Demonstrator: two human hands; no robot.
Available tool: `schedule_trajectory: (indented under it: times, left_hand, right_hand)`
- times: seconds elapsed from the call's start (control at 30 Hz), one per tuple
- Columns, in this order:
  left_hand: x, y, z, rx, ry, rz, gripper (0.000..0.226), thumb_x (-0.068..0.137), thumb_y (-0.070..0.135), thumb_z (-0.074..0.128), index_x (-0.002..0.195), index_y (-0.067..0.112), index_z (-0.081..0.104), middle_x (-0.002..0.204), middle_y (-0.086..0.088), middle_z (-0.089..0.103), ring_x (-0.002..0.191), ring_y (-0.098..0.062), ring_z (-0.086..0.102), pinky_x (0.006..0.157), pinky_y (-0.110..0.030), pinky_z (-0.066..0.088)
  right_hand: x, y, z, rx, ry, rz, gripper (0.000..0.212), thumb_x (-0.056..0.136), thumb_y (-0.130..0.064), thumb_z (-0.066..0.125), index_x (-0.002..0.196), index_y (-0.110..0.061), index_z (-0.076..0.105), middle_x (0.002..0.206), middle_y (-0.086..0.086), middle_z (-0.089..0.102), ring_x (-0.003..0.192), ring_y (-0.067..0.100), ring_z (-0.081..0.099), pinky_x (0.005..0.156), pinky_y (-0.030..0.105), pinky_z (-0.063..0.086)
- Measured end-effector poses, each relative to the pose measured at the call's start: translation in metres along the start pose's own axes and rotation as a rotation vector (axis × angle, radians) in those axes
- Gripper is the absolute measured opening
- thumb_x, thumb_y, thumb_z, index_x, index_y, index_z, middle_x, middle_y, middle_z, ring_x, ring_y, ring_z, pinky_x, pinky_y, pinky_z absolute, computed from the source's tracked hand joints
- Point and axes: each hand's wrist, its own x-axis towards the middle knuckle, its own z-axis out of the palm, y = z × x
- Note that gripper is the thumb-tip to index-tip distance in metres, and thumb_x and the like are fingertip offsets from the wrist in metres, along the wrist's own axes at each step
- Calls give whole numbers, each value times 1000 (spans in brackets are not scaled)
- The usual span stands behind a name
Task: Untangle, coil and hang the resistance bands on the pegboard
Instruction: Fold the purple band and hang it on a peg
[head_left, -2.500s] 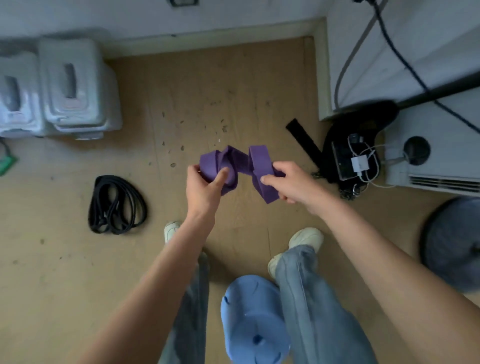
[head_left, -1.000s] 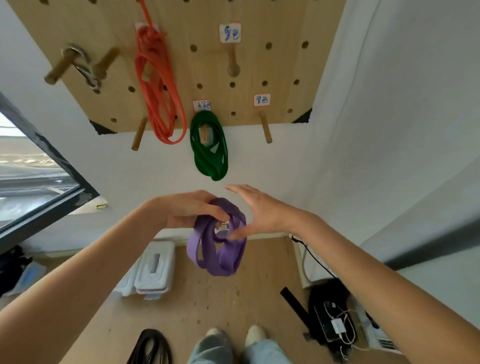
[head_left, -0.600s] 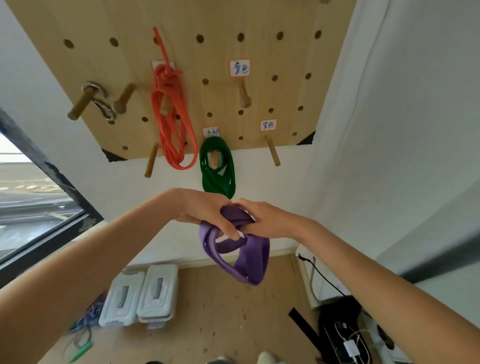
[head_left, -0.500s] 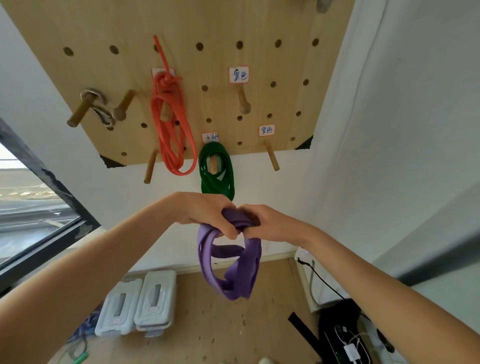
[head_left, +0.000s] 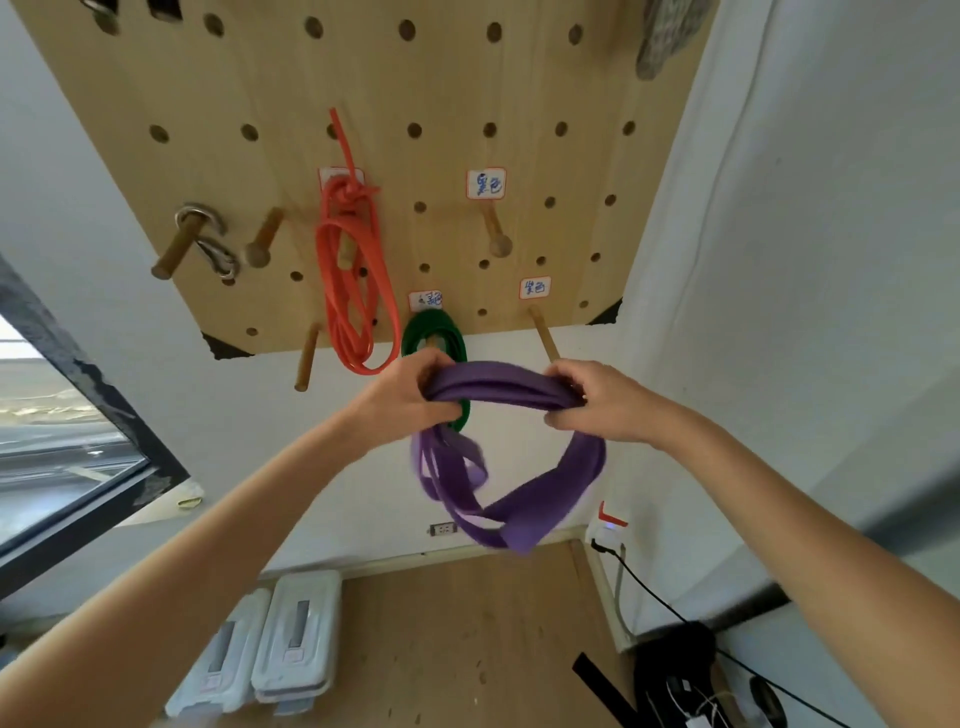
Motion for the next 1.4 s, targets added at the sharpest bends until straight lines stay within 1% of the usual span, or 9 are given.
schedule_trajectory:
  times: [0.1, 0.23, 0.53, 0.67, 0.87, 1.0, 1.07, 1.23, 1.4]
  left_hand:
    - [11, 16, -4, -65, -100, -51, 25, 74, 9, 73, 87, 18, 54, 74, 3, 60, 66, -12, 58, 64, -22, 49]
    - [10, 12, 4, 239, -256, -50, 29, 76, 14, 72, 97, 13, 52, 76, 2, 54, 68, -15, 52, 64, -21, 44]
    - [17, 4, -7, -181, 96, -43, 26, 78, -8, 62, 102, 3, 61, 84, -13, 61, 77, -23, 58, 76, -35, 51]
    - [16, 8, -6, -218, 6, -31, 18, 78, 0, 67, 91, 6, 56, 70, -2, 53, 60, -10, 52, 63, -22, 46]
    - [2, -1, -9, -627, -396, -32, 17, 81, 25, 66, 92, 14, 60, 73, -2, 60, 66, -13, 58, 63, -22, 51]
    - [2, -4, 1, -738, -196, -72, 25, 80, 35, 64, 85, 10, 60, 67, 2, 58, 60, -11, 54, 60, -21, 48]
    - [1, -10, 4, -761, -78, -108, 28, 79, 35, 63, 85, 8, 59, 66, 1, 59, 60, -12, 55, 59, -20, 49]
    - [-2, -11, 19, -548, -125, -184, 32, 90, 36, 54, 97, 8, 67, 83, -12, 72, 72, -19, 67, 70, -27, 55]
    - [-7, -20, 25, -744, -146, -443, 31, 97, 34, 43, 91, 13, 65, 73, 1, 73, 65, -9, 68, 55, -20, 53]
  right_hand:
    - [5, 4, 3, -327, 105, -44, 19, 81, -10, 60, 92, -15, 45, 80, -7, 47, 72, 14, 50, 58, 23, 37]
    - [11, 2, 13, -79, 265, -41, 17, 85, -9, 57, 90, -19, 46, 78, -4, 53, 67, 9, 52, 56, 16, 38]
    - [23, -17, 23, 304, 488, 13, 17, 81, -14, 65, 79, -26, 53, 75, -7, 57, 68, 7, 54, 60, 7, 41]
    - [27, -23, 25, 387, 394, 21, 16, 82, -9, 63, 82, -23, 55, 82, 3, 61, 79, 23, 61, 80, 35, 50]
    - [21, -19, 20, 313, 167, -114, 13, 83, -14, 69, 93, -11, 62, 78, -3, 58, 69, 5, 50, 67, 17, 38]
    - [8, -19, 26, 220, 348, -7, 46, 75, -26, 76, 115, -21, 55, 111, -9, 52, 101, 6, 50, 87, 20, 41]
    - [-8, -16, 34, 225, 593, -12, 29, 79, -24, 72, 104, -16, 59, 105, -3, 58, 93, 10, 57, 83, 16, 47]
    - [-12, -32, 61, 844, 371, 231, 36, 95, -30, 50, 92, 0, 69, 85, 17, 71, 77, 23, 69, 70, 27, 57]
    - [-2, -32, 66, 843, 401, 335, 32, 87, -31, 63, 85, 1, 66, 75, 11, 67, 70, 20, 61, 62, 25, 51]
